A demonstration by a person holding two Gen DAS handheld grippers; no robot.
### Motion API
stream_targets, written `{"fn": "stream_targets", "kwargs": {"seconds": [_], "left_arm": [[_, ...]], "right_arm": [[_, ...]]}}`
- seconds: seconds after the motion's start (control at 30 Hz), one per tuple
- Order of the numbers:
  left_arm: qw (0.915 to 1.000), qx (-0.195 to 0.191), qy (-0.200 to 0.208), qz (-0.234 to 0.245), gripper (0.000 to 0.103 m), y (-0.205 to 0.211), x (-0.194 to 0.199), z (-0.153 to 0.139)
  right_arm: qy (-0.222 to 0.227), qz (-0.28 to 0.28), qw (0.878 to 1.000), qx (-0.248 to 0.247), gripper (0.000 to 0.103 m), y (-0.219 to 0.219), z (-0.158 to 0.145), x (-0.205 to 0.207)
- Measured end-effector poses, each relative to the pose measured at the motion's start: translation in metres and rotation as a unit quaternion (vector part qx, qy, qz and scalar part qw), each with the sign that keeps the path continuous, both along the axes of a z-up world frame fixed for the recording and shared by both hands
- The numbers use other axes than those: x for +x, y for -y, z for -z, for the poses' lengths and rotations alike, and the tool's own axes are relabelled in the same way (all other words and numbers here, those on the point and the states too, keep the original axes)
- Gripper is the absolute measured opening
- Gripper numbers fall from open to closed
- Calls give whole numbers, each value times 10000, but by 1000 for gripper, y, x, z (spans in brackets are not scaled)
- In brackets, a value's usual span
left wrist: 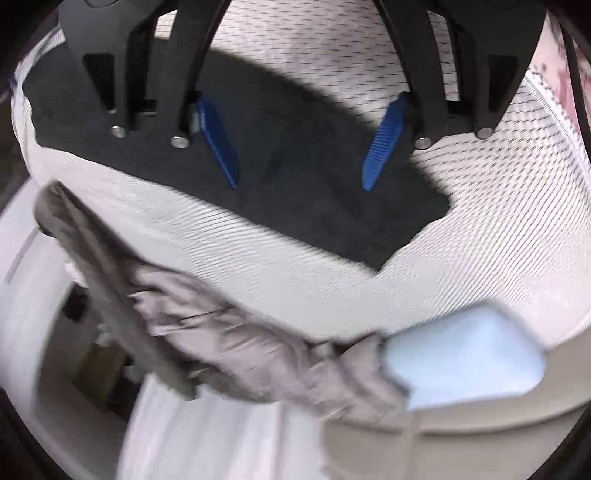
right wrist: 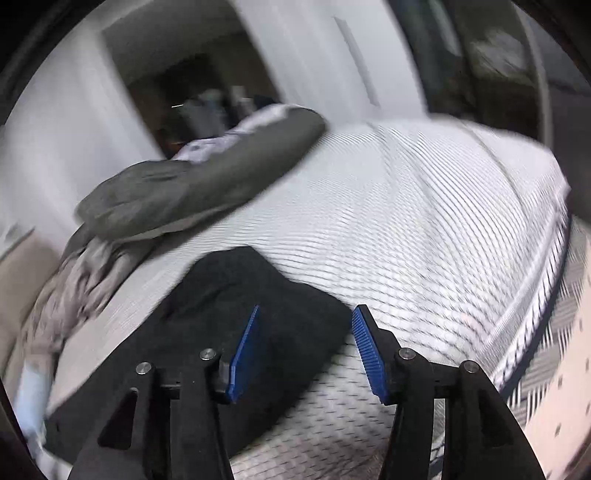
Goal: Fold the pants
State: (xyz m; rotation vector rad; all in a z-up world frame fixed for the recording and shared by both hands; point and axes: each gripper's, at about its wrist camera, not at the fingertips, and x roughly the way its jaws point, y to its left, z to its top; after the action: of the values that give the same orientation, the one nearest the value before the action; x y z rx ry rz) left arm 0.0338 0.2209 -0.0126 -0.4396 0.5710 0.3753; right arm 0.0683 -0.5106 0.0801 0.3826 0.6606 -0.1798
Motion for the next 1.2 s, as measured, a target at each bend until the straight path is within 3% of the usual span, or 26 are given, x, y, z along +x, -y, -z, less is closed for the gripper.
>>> {"fn": "stream_targets", "kwargs": {"seconds": [0.03,0.13,0.3,0.37,0.53,0.6,0.67,0.7,0.8,0.87,0.9,0.93,1.07,1.2], "left_arm": [[9997,56,152,188,83,14,1,-7],[9950,269,398,875,89,64,15,-17],[9803,243,13,1962,91,158,60,0],[9703,263,-239,2393,91,202,73,18],[9390,1135,-1030,3080,91,289,92,60],[9351,1274,-1273,3051,91,298,97,71],[9376,1194,-1279,3004,95,297,99,74],[9390,1174,-1294,2962,99,297,101,77],[9409,1088,-1355,2906,101,290,104,84],[9412,1091,-1368,2891,102,289,105,87],[9410,1089,-1379,2891,102,285,106,89],[9410,1089,-1392,2888,102,285,110,89],[9412,863,-1510,2897,100,286,115,84],[9393,384,-1403,3108,91,295,119,68]], "right_arm": [[21,-230,9997,-63,65,-14,-3,2],[26,-1215,9921,-320,83,-72,-6,13],[-593,-2474,9610,-1081,87,-178,29,34],[-795,-2779,9487,-1283,87,-206,45,38],[-1056,-3206,9261,-1686,87,-242,69,41],[-1069,-3287,9205,-1823,87,-233,72,37],[-1100,-3110,9211,-2066,87,-216,71,49],[-1108,-2985,9228,-2170,87,-188,70,37],[-1400,-1847,9324,-2772,92,-127,74,48],[-1490,-1325,9435,-2646,95,-94,75,53],[-1492,-1239,9534,-2310,95,-81,73,57],[-1396,-1248,9629,-1943,95,-73,70,57],[-1038,-1490,9697,-1632,95,-90,49,42],[-802,-2352,9609,-1222,95,-151,40,40]]}}
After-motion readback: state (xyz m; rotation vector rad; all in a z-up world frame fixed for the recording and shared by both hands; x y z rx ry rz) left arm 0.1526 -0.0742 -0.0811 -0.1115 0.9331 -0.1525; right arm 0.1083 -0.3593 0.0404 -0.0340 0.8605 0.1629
